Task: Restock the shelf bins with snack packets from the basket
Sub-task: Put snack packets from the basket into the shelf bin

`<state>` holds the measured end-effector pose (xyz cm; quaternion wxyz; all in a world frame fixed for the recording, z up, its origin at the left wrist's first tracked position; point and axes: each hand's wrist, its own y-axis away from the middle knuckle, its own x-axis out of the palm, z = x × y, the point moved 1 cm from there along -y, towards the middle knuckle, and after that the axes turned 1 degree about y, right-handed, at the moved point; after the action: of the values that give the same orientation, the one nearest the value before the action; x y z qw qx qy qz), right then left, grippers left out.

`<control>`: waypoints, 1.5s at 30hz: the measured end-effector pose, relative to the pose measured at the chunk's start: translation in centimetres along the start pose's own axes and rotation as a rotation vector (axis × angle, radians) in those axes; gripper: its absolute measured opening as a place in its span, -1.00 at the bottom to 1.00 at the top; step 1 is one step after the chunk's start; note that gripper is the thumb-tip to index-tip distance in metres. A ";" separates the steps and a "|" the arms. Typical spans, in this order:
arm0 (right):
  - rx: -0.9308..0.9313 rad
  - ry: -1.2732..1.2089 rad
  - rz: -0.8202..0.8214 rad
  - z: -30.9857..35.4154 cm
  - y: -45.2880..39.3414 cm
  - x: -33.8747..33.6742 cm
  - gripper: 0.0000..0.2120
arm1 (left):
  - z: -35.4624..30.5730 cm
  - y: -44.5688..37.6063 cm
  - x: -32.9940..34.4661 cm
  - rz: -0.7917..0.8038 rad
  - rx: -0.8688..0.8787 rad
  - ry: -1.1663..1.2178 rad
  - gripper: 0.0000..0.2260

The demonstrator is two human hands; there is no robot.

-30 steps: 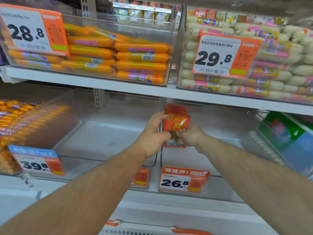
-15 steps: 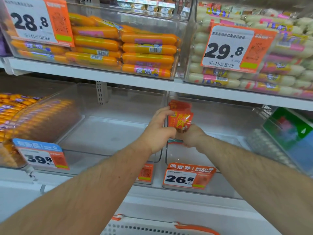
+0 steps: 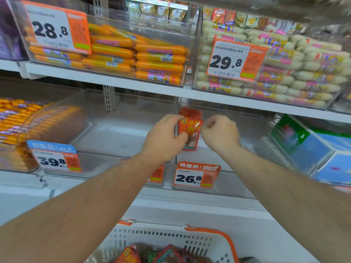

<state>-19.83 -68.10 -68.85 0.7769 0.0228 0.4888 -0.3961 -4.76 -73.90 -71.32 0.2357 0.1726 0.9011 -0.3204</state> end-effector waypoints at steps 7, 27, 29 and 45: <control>-0.517 -0.301 -0.211 1.6 13.2 0.6 -0.94 | -0.2 10.4 -1.4 -0.076 0.212 -0.001 -0.85; -0.154 0.512 1.299 -12.0 25.7 13.8 -0.77 | 7.9 25.4 2.8 0.695 -0.405 -0.107 -0.76; -0.130 0.433 1.294 -10.6 23.3 12.2 -0.76 | 8.1 25.4 2.9 0.660 -0.458 -0.044 -0.75; 0.550 -0.818 0.983 -6.8 17.7 3.3 -0.83 | 6.3 23.9 1.1 0.214 -0.852 0.848 -0.90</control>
<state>-12.83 -55.06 -81.21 0.9539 0.2864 -0.0285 -0.0846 7.30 -60.32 -88.05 -0.0643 0.2653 0.9430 0.1904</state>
